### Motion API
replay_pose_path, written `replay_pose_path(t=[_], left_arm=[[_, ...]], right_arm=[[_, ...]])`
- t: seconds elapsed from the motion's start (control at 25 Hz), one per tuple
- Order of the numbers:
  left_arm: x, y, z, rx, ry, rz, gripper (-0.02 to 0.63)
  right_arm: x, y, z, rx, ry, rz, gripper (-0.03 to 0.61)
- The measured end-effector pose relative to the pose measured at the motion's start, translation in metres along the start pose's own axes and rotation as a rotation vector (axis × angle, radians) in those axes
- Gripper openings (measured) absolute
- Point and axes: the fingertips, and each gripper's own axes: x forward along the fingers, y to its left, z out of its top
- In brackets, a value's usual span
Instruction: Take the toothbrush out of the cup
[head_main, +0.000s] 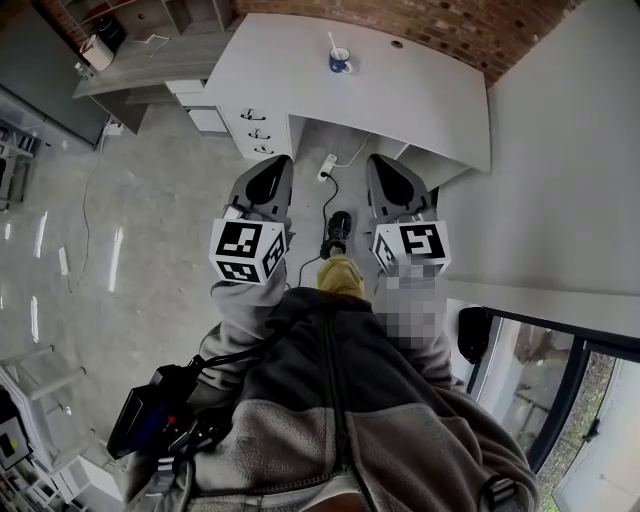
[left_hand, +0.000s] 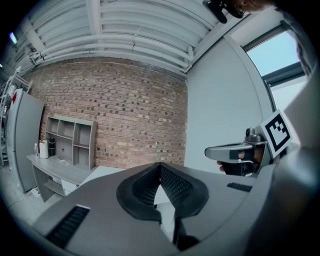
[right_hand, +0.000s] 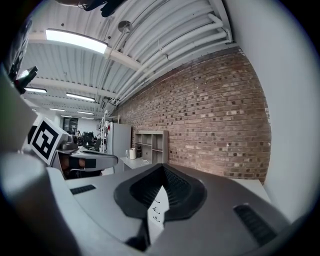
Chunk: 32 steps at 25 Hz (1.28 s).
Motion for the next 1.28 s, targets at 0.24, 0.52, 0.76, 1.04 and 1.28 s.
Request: replay_pose_path(t=[0.24,0.52,0.76,1.04,1.28], left_arm=[[0.026,0.018,0.026,0.017,-0.012,0.048,0.003],[0.147,0.051,0.046,0.037,-0.003,0.064,0.003],[0.218,0.067,0.070,0.056,-0.010,0.074,0.003],[0.284,0.085,0.076,0.040,0.000,0.093,0.003],[0.321,0.096,0.074,0.029,0.020,0.110,0.003]], right_arm=[[0.029,-0.019,0.026,-0.010,-0.031,0.038,0.002],[0.119,-0.108,0.035,0.013,-0.041,0.042,0.002],[0.174,-0.153,0.050,0.019,-0.052,0.069,0.001],[0.224,-0.196,0.057,0.051,-0.078,0.114,0.001],[0.257,-0.219,0.057,0.086,-0.055,0.156,0.000]])
